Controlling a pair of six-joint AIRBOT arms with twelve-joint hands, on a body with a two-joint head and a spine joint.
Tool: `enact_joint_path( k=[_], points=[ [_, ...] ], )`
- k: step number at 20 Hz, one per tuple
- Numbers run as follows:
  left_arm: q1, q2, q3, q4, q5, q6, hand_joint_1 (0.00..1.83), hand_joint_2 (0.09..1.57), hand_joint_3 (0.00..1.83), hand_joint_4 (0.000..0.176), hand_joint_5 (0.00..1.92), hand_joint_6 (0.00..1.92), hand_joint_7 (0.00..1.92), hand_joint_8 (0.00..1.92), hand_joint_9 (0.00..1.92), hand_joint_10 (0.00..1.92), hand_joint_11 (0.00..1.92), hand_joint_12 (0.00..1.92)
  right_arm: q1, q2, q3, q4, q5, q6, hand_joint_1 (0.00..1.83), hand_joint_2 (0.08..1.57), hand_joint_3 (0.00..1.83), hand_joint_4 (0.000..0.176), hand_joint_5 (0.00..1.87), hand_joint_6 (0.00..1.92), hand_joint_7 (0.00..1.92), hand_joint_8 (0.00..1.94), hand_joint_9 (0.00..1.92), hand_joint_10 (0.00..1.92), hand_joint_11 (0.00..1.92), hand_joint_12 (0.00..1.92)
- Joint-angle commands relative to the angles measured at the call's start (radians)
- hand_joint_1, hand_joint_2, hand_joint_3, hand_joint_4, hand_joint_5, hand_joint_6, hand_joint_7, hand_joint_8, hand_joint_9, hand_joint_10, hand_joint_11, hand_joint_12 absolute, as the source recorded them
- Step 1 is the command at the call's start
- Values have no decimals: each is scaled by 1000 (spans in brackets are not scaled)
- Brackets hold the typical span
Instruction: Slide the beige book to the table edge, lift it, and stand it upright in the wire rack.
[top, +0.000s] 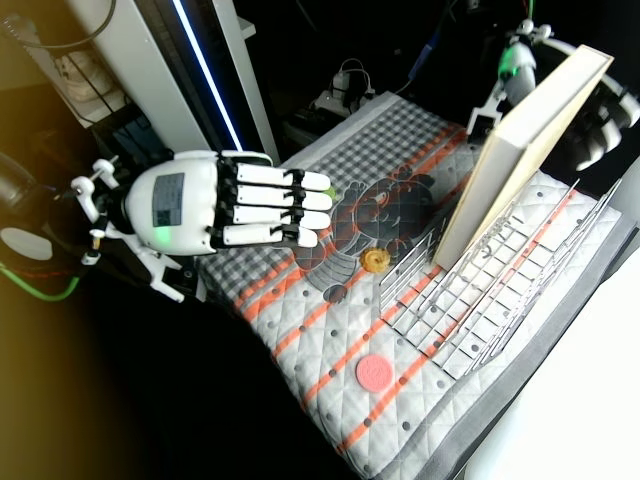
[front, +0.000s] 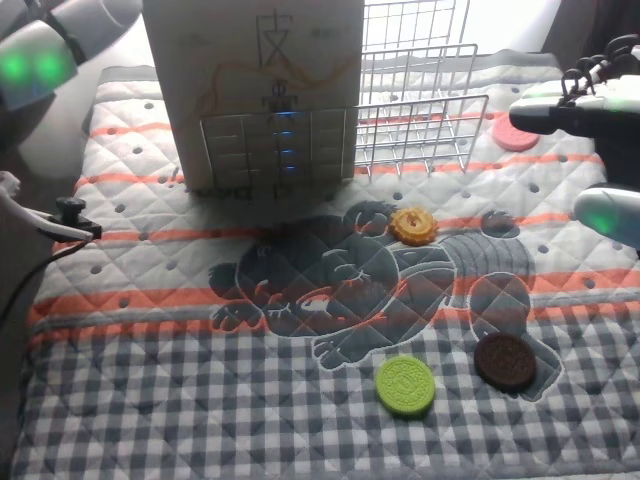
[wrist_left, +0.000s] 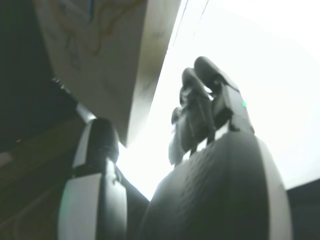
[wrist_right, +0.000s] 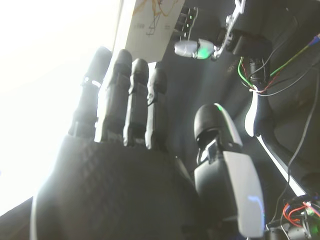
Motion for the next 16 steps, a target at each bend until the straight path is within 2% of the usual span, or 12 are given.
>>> enact_joint_path(
  k=[1,2,3,4,5,7,8,11,13,14,15,16],
  points=[
    [-10,13,-8,22,-137,-9,629,992,0,176,0,0,0,0,0,0,0,0,5,4,-3,26,124,4,246,1389,4,0,484,6,484,7,458,13,93,1106],
    [-6,22,-19,29,-144,-9,632,981,0,176,0,0,0,0,0,0,0,0,5,5,-4,29,124,4,250,1385,1,0,475,1,476,2,442,4,60,1122],
    [3,33,-33,35,-154,-10,642,1012,1,155,0,0,0,0,0,0,0,0,5,8,-6,34,124,0,271,1377,0,0,468,0,482,3,438,2,35,1125],
    [10,40,-43,41,-160,-12,593,1046,15,156,0,0,0,0,0,0,0,0,5,12,-9,38,125,-5,277,1372,0,0,469,1,479,1,444,4,34,1125],
    [33,59,-63,55,-173,-26,396,1096,33,172,0,0,0,0,0,0,0,0,5,25,-15,42,127,-14,268,1372,0,0,463,0,471,0,445,2,50,1100],
    [95,110,-114,61,-210,-30,220,1121,27,176,0,0,0,0,0,0,0,0,5,51,-32,50,134,-39,300,1379,1,0,419,0,392,0,388,0,12,1076],
    [118,132,-137,61,-231,-30,194,1112,17,176,0,0,0,0,0,0,0,0,5,60,-39,57,138,-54,334,1365,0,0,434,4,396,2,366,2,2,1009],
    [242,249,-252,82,-340,-28,210,1094,0,176,0,0,0,0,0,0,0,0,-41,101,-65,113,213,-74,230,1363,0,0,415,0,380,1,350,2,1,874],
    [322,305,-319,84,-405,-19,360,1113,1,159,0,0,0,0,0,0,0,0,-123,134,-98,202,316,-125,174,1389,3,0,366,0,360,0,365,3,0,908],
    [370,329,-350,85,-436,-17,369,1093,0,152,0,0,0,0,0,0,0,0,-204,156,-122,275,409,-149,201,1383,0,0,361,0,356,0,357,2,0,907],
    [405,345,-371,85,-462,-16,365,1087,0,125,0,0,0,0,0,0,0,0,-275,173,-141,342,482,-154,240,1380,0,0,374,4,362,2,349,0,0,897],
    [431,357,-388,85,-485,-16,354,1090,0,73,0,0,0,0,0,0,0,0,-318,198,-163,385,482,-171,251,1419,10,0,364,2,360,1,361,4,0,948]
  ],
)
